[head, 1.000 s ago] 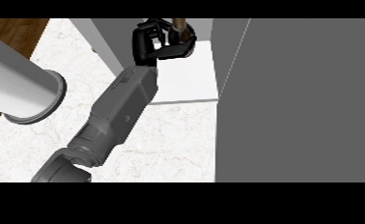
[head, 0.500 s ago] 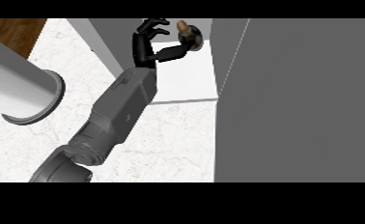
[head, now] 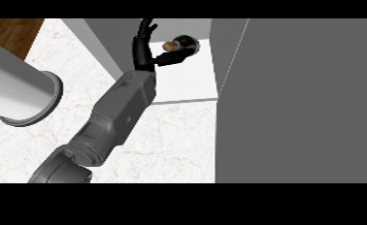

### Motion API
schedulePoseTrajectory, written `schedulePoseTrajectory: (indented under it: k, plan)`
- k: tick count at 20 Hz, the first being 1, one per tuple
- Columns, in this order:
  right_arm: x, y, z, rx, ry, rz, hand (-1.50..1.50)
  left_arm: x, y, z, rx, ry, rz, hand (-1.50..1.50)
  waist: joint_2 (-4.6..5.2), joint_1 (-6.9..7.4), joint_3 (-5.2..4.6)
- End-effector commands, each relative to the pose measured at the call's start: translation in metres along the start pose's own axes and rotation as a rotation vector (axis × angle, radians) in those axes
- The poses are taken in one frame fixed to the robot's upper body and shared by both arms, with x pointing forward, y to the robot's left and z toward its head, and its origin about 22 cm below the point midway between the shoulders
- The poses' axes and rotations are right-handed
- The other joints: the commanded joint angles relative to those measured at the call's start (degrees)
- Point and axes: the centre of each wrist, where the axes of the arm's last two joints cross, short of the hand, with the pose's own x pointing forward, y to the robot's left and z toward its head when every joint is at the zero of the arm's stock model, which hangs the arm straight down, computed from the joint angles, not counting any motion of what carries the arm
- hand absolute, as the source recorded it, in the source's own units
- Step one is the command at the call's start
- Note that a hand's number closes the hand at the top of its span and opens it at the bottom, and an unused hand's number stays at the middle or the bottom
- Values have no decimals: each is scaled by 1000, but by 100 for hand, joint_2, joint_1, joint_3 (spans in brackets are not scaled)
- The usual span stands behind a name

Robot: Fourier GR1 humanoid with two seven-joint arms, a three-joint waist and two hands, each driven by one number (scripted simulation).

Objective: Pick up the wine, place it into the cabinet and close the cabinet

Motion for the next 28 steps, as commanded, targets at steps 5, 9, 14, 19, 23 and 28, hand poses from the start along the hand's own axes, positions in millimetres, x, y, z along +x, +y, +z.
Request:
schedulePoseTrajectory:
  k: [5,9,14,19,23,28]
  plan:
    - [15,-2,15,16,-21,13,-150,-17,13,8,63,23,-33,-150,31,18,-34]
    - [20,12,7,29,-21,3,-150,-24,22,11,69,-18,-13,-150,47,20,-44]
    - [18,11,1,35,-37,-4,-150,-27,25,12,38,-5,10,-150,70,-2,-44]
    - [9,3,6,7,-41,-4,-150,-34,34,16,3,-43,46,-150,56,29,-38]
    - [18,8,1,16,-22,-4,-150,-34,28,19,-54,-26,52,-150,40,71,-43]
    - [20,3,4,22,-10,-1,-150,-19,10,12,-69,-41,87,-150,30,44,-38]
